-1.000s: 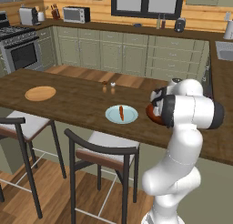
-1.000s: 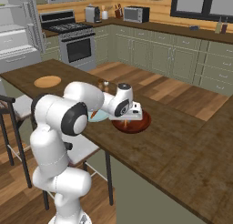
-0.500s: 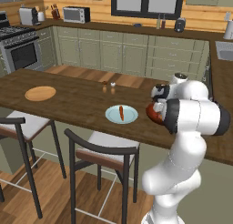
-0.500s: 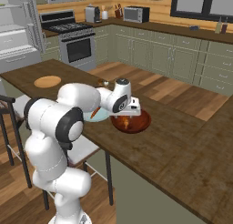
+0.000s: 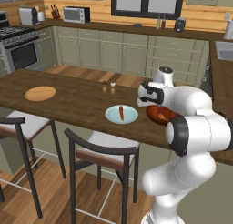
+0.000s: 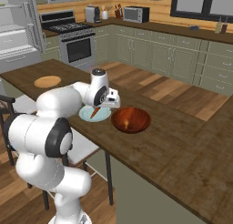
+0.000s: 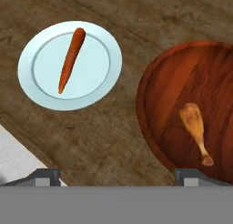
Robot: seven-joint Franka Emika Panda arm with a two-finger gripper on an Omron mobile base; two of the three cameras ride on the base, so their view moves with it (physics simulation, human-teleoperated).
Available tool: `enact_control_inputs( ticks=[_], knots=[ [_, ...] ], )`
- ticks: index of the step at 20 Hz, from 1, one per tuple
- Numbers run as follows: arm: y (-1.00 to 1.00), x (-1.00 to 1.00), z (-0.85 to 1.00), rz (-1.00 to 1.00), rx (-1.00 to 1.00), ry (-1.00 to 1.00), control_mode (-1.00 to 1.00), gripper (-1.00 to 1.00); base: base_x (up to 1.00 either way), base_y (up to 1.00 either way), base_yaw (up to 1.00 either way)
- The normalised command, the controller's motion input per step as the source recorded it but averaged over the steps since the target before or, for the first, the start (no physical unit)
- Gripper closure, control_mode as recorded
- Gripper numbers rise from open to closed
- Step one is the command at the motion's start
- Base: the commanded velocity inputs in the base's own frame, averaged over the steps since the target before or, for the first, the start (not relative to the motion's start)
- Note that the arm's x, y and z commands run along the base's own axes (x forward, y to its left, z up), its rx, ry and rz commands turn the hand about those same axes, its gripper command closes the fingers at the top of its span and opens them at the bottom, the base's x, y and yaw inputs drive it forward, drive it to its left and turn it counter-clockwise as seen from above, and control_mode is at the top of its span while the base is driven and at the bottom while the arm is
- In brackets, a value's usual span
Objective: Pick the chicken drumstick and carrot from their plates and place them in the bowl. Then put the bowl in the fridge.
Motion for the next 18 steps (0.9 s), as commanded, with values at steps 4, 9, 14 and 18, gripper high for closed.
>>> enact_control_inputs(
  ticks=[4, 9, 14, 18],
  knots=[
    [0.93, 0.16, 0.07, -0.08, 0.0, 0.1, -1.0, -1.0, 0.0, 0.0, 0.0],
    [0.57, 0.61, -0.18, 0.0, 0.0, 0.11, -1.0, -1.0, 0.0, 0.0, 0.0],
    [0.1, 0.89, -0.12, 0.0, 0.0, 0.12, -1.0, -1.0, 0.0, 0.0, 0.0],
    [0.24, 0.66, -0.44, 0.0, 0.0, 0.08, -1.0, -1.0, 0.0, 0.0, 0.0]
  ],
)
